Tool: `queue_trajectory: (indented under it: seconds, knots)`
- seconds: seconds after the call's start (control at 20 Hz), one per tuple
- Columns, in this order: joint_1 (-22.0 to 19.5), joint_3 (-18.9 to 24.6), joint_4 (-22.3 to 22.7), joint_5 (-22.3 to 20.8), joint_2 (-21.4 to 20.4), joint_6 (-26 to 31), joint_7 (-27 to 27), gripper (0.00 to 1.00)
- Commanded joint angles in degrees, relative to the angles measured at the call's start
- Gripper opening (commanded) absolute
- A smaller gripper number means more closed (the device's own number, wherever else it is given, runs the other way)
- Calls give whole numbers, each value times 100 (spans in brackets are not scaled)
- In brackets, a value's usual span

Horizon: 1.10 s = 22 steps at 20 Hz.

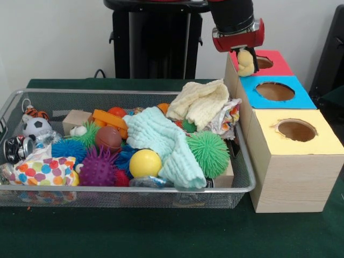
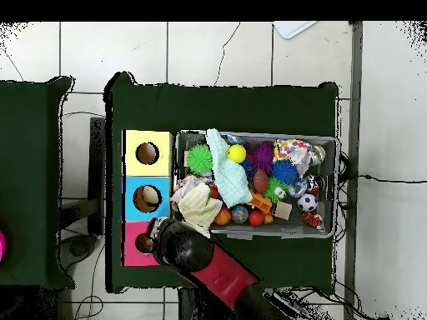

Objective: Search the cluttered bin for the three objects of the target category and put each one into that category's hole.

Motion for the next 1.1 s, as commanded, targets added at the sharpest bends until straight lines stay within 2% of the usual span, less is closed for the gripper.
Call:
queue_trajectory:
  seconds: [0.05, 0.3, 0.5, 0.85, 1.1]
  knots:
    - [65, -1, 463, -325, 827, -668, 1859, 0]
    - [203, -342, 342, -465, 686, -313, 1689, 0]
    - [458, -921, 279, -621, 521, 18, 1307, 0]
    - [313, -1035, 162, -961, 834, -279, 1242, 0]
    - [231, -928, 241, -1128, 812, -196, 1369, 0]
